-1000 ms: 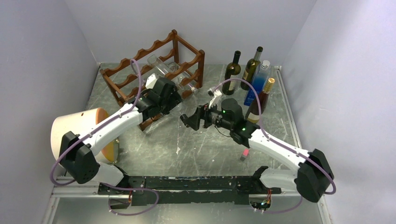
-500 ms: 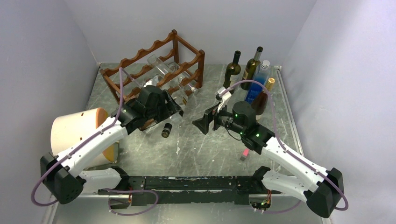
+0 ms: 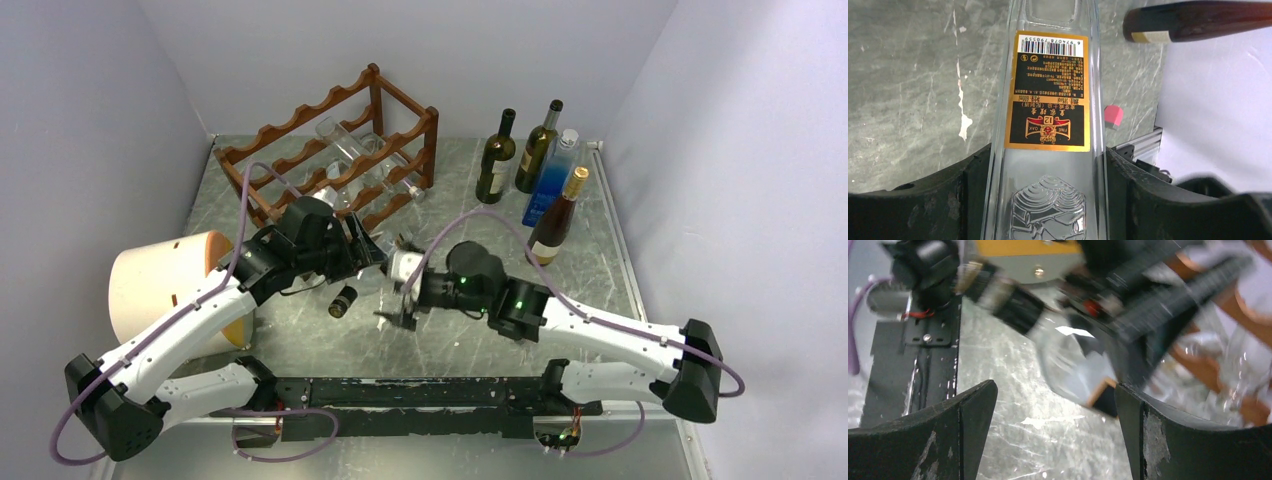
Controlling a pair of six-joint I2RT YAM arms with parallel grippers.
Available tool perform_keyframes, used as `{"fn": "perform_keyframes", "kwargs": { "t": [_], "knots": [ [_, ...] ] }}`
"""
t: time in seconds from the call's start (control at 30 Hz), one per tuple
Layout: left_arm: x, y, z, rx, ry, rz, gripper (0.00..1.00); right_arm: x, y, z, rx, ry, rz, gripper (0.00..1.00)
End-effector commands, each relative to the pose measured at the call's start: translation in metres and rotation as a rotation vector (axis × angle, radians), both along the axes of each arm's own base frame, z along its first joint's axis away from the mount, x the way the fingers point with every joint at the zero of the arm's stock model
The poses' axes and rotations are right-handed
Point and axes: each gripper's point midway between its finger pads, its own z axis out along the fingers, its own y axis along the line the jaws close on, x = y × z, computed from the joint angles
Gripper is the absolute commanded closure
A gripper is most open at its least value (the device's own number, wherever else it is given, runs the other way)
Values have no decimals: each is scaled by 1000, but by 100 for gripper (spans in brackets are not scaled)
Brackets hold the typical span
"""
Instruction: Take the wine bottle off the wine rack
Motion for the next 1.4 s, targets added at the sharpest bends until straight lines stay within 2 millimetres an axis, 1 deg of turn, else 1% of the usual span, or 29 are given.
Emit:
{"fn": "perform_keyframes", "kwargs": {
  "t": [0.0, 0.1, 0.17, 0.23, 0.33, 0.47, 0.5, 0.6, 0.67, 0.7, 0.77, 0.8, 0.87, 0.9, 0.93, 0.97, 1.0, 1.03, 1.07, 1.1, 1.23, 1.37],
  "knots": [
    [-3, -18, 37, -134, -80, -80, 93, -35, 24, 10, -86, -335, 191, 9],
    [-6, -19, 33, -131, -50, -85, 93, -38, 39, 20, -109, -429, 216, 9],
    [-8, -20, 29, -127, -29, -87, 93, -39, 50, 21, -135, -477, 231, 11],
    [-9, -21, 25, -126, -10, -90, 93, -34, 62, 22, -172, -544, 216, 15],
    [-12, -21, 22, -135, 5, -94, 93, -26, 75, 18, -226, -621, 188, 21],
    [-14, -20, 20, -144, 7, -85, 93, -20, 81, 8, -280, -697, 169, 29],
    [-15, -19, 20, -145, 7, -83, 93, -19, 81, 6, -284, -709, 159, 32],
    [-16, -18, 19, -148, 7, -84, 93, -12, 80, 6, -290, -750, 114, 48],
    [-17, -17, 18, -147, 6, -84, 93, -10, 79, 5, -296, -767, 101, 57],
    [-17, -17, 18, -146, 5, -83, 93, -10, 79, 5, -298, -771, 103, 63],
    [-16, -16, 19, -143, 1, -79, 93, -11, 80, 3, -305, -762, 111, 98],
    [-16, -16, 21, -144, -3, -81, 93, -10, 80, 3, -305, -757, 106, 100],
    [-15, -16, 23, -144, -10, -82, 92, -12, 81, 0, -300, -744, 109, 100],
    [-15, -16, 24, -143, -12, -85, 83, -12, 80, 0, -291, -738, 105, 100],
    [-15, -16, 24, -141, -15, -86, 67, -13, 81, 1, -279, -731, 102, 100],
    [-15, -15, 25, -138, -20, -85, 47, -14, 81, 3, -263, -724, 104, 100],
    [-15, -13, 26, -134, -23, -80, 29, -16, 78, -3, -265, -710, 110, 100],
    [-14, -11, 26, -127, -25, -66, 13, -17, 76, -7, -260, -698, 110, 100],
    [-13, -9, 27, -124, -35, -64, 1, -19, 74, -6, -245, -685, 110, 100],
    [-13, -8, 30, -124, -48, -67, 0, -21, 73, -5, -232, -673, 110, 100],
    [-9, -4, 41, -116, -106, -61, 1, -26, 63, -1, -170, -608, 83, 100],
    [-4, 5, 56, -85, -173, -43, 1, -21, 49, 10, -95, -537, -10, 100]
  ]
}}
